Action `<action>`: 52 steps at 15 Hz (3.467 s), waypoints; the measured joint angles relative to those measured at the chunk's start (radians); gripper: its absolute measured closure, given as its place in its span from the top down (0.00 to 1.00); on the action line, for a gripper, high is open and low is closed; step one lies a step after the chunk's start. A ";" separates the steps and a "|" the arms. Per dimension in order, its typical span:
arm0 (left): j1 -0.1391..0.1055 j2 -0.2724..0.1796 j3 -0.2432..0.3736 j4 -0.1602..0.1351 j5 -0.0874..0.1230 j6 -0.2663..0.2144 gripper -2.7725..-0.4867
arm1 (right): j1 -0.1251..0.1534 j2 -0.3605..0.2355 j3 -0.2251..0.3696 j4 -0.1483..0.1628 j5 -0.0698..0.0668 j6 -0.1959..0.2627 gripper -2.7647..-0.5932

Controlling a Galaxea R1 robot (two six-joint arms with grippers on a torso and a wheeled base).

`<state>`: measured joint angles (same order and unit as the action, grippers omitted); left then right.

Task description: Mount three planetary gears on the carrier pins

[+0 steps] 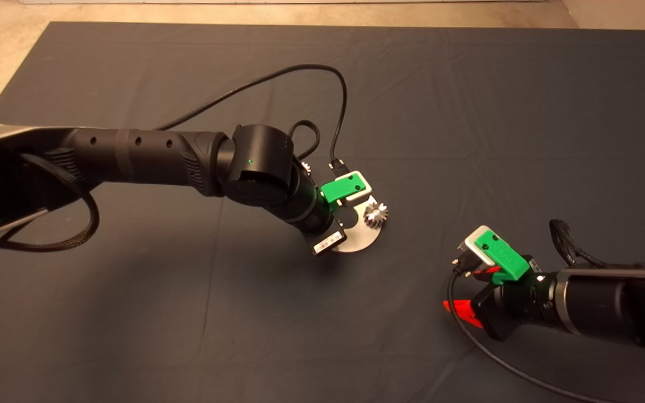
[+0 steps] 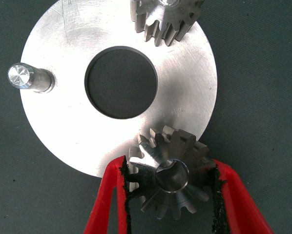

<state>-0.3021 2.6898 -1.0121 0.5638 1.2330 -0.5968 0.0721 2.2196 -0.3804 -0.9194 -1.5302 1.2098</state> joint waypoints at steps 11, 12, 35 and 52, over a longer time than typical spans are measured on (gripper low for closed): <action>0.000 0.000 0.001 -0.010 -0.002 0.000 0.09 | 0.000 0.000 0.000 0.000 0.000 0.000 0.60; 0.000 0.000 0.002 -0.010 -0.002 0.000 0.09 | 0.000 0.000 0.000 0.000 0.000 0.000 0.60; 0.000 -0.025 -0.003 -0.043 -0.077 0.000 0.09 | 0.000 0.000 0.000 0.000 0.000 0.000 0.60; 0.000 -0.028 -0.016 -0.043 -0.081 0.023 0.09 | 0.000 0.000 0.000 0.000 0.000 0.000 0.60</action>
<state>-0.3021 2.6619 -1.0279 0.5204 1.1521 -0.5738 0.0724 2.2196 -0.3804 -0.9194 -1.5302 1.2098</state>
